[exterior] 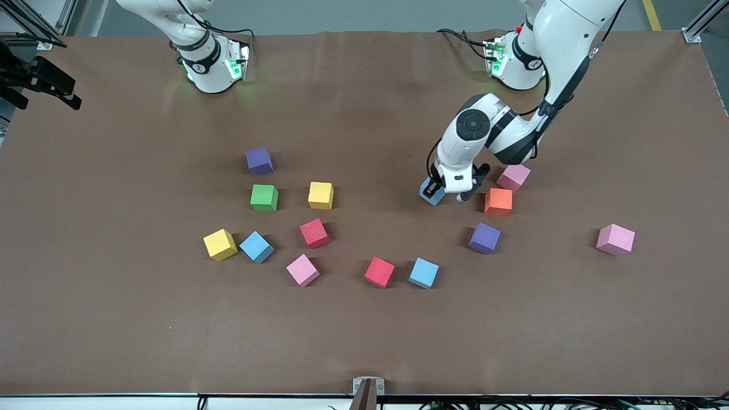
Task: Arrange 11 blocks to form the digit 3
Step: 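Carry the light blue block to the table middle with the left gripper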
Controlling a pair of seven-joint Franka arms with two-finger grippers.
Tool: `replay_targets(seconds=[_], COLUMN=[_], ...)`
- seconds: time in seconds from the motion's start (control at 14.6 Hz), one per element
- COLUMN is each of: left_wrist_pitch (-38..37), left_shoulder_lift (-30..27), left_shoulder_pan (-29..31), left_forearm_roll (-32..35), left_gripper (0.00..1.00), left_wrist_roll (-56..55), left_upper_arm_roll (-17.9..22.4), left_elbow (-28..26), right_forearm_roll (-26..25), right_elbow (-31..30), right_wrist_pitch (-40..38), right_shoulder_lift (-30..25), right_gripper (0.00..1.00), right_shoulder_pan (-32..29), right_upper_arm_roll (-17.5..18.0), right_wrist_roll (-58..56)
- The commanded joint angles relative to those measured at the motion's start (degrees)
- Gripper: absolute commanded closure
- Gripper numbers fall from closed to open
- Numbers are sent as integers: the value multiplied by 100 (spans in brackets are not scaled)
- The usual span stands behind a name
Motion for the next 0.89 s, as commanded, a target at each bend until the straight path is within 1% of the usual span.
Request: replay_targets(seconds=[0.0,0.14,0.21,0.34,0.41,0.48,0.55,0.69,0.76,0.82], left_wrist_pitch=[-163,-303,-452,-1057,-1278,-1315,-1315,-1315,-1315,-1324], left_shoulder_lift=[264,473,649,930,1010,1054,1063,1116,1134,1142], left_shoulder_pan=[-542,-1034,-1315,-1869,-2011,-2091,-2135,-2162,-2231,-2284], left_forearm_roll=[317,335,361,405,406,406,397,397,397,397], left_gripper=[77,77,76,76,76,76,75,74,74,72], left_wrist_roll=[572,759,759,820,1012,1249,1469,1576,1602,1768], left_upper_arm_roll=[-119,-119,-119,-119,-119,-119,-119,-137,-137,-137], left_elbow=[392,725,953,1463,1639,1667,1685,1755,1764,1799], right_forearm_roll=[11,-16,10,54,46,2,-33,-16,28,54], right_elbow=[91,100,100,117,109,117,117,83,47,47], right_wrist_pitch=[-47,41,119,382,558,690,813,919,981,1060], right_shoulder_lift=[78,201,393,657,745,877,1122,1317,1379,1484], right_gripper=[0,0,0,0,0,0,0,0,0,0], right_shoulder_pan=[-47,-47,-47,-91,-74,-48,-39,40,188,268], right_upper_arm_roll=[57,57,57,48,39,48,48,57,57,57], right_wrist_roll=[-92,-92,-83,-92,-101,-101,-109,-22,135,528])
